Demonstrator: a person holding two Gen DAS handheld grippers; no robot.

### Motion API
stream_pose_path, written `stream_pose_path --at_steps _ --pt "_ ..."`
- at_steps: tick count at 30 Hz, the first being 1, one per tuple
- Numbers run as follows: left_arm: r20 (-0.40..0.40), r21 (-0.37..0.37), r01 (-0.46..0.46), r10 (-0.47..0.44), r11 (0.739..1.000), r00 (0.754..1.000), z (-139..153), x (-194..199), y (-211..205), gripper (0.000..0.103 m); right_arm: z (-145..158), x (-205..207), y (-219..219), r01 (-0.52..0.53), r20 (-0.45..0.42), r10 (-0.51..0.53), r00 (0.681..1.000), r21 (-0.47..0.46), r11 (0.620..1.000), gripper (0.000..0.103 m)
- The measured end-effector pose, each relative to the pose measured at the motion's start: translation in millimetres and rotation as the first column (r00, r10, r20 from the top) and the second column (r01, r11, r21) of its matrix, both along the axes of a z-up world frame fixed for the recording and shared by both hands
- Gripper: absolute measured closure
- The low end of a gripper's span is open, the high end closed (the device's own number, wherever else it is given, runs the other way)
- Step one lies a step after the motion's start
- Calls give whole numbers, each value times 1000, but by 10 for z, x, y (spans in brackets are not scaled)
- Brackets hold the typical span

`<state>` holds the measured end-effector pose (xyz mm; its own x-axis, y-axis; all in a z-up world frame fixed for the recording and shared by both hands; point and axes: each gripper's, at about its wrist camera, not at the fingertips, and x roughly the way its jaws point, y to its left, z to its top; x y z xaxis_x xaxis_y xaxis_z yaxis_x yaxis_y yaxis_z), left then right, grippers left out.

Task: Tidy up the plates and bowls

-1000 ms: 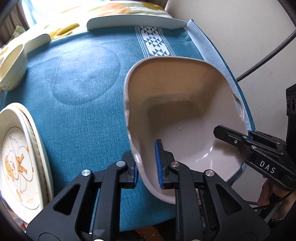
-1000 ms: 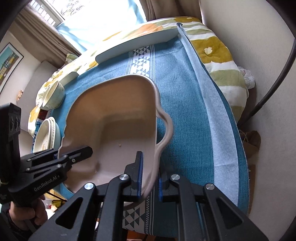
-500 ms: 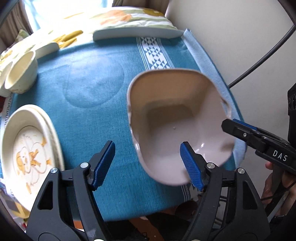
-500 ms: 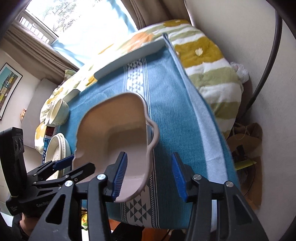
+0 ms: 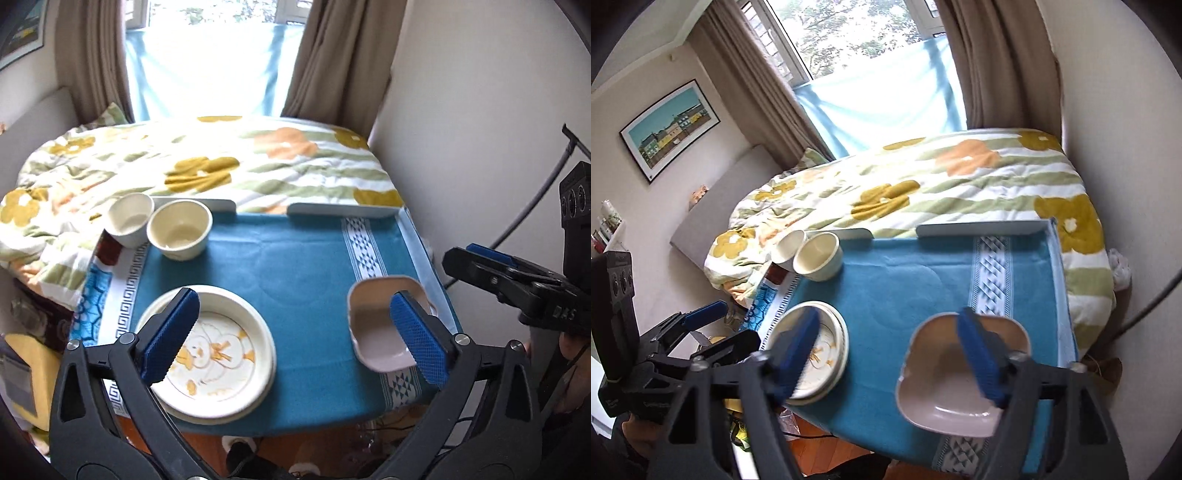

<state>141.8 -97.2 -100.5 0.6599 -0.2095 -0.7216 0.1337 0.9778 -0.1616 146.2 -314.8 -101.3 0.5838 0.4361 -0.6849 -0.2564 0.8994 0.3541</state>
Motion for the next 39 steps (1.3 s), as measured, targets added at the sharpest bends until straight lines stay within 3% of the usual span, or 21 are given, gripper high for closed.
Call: stream_pose_path --at_steps 3,9,13,18,20,24,25,28,32,34,39 --pt "-20 -9 -62 62 998 998 22 200 398 0 114 191 332 -41 54 40 998 5 999 0" --pt "-90 -85 -165 158 983 983 -118 655 1259 0 43 725 978 -75 16 76 997 -42 996 0" --pt "-172 -133 -199 175 971 969 -414 1046 1735 0 -155 1070 1354 -8 0 8 1000 -132 991 0" --pt "-291 -170 -230 174 958 941 -899 1554 2121 3 -544 1562 1738 -13 -115 -2 993 -128 992 0" --pt "-331 -178 -223 155 958 931 -1098 1736 2179 12 -733 1718 1853 -15 -164 -5 986 -123 992 2" --pt "-401 -178 -184 99 967 911 -1485 2050 2149 36 -1159 1941 1993 -17 -281 -9 960 -89 996 30" --pt "-414 -180 -176 88 968 906 -1565 2110 2134 43 -1257 1972 2016 -17 -303 -10 953 -86 996 32" --pt "-437 -184 -160 65 970 897 -1722 2246 2095 53 -1469 2054 2085 -21 -351 -7 936 -76 997 40" --pt "-454 -171 -158 64 973 889 -1859 2361 2064 55 -1638 2143 2170 -36 -375 15 927 -48 998 46" --pt "-459 -165 -158 66 974 886 -1908 2404 2065 66 -1688 2193 2198 -42 -383 23 923 -42 998 50" --pt "-463 -147 -149 65 978 884 -1958 2480 2045 86 -1778 2271 2271 -66 -406 46 913 -36 997 73"
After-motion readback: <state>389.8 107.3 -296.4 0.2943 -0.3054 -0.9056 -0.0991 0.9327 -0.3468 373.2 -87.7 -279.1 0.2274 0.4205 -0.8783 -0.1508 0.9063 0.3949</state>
